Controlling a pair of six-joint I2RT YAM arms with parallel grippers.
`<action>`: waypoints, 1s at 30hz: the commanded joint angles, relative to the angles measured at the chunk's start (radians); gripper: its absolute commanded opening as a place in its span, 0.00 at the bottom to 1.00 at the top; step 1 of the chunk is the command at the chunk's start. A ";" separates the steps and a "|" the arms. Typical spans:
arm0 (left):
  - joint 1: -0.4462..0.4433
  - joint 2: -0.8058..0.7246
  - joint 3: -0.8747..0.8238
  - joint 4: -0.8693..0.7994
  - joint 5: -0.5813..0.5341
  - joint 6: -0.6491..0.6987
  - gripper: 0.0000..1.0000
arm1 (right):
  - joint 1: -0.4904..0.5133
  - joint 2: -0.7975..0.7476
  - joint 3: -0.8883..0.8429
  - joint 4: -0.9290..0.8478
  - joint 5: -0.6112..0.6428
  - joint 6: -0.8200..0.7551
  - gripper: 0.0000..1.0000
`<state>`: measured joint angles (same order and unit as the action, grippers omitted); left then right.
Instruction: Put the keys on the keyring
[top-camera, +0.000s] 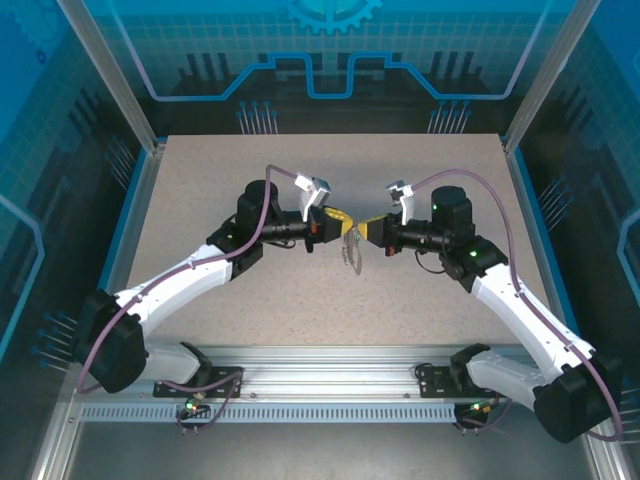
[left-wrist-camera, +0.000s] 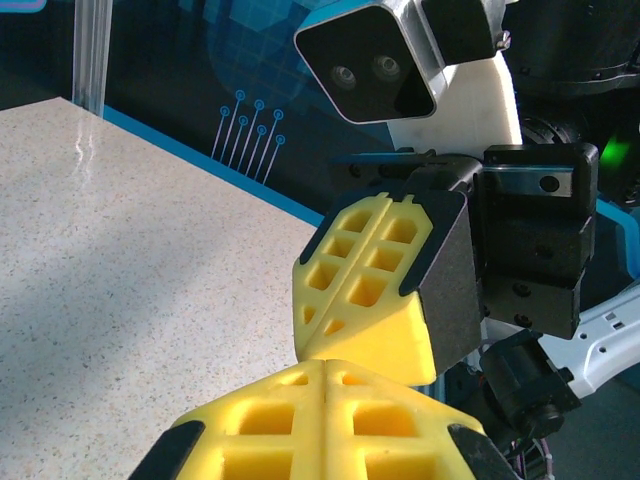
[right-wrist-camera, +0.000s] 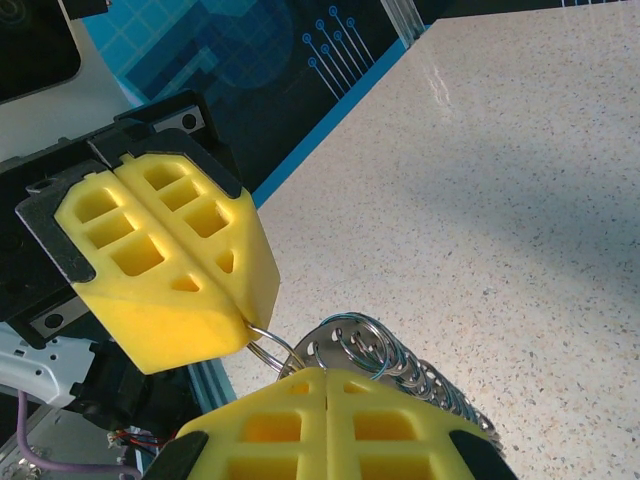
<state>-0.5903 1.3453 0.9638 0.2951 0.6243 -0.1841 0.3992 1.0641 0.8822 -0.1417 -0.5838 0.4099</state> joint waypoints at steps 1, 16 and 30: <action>-0.001 -0.028 0.009 0.069 0.017 -0.008 0.00 | -0.001 -0.001 -0.010 -0.024 0.013 0.005 0.05; -0.002 -0.018 0.009 0.098 0.015 -0.034 0.00 | -0.089 -0.121 -0.141 0.238 -0.111 0.147 0.43; -0.001 -0.008 0.018 0.111 0.025 -0.052 0.00 | -0.040 -0.069 -0.190 0.457 -0.106 0.190 0.44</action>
<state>-0.5903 1.3453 0.9638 0.3500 0.6250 -0.2249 0.3450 0.9806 0.6865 0.2363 -0.6891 0.5873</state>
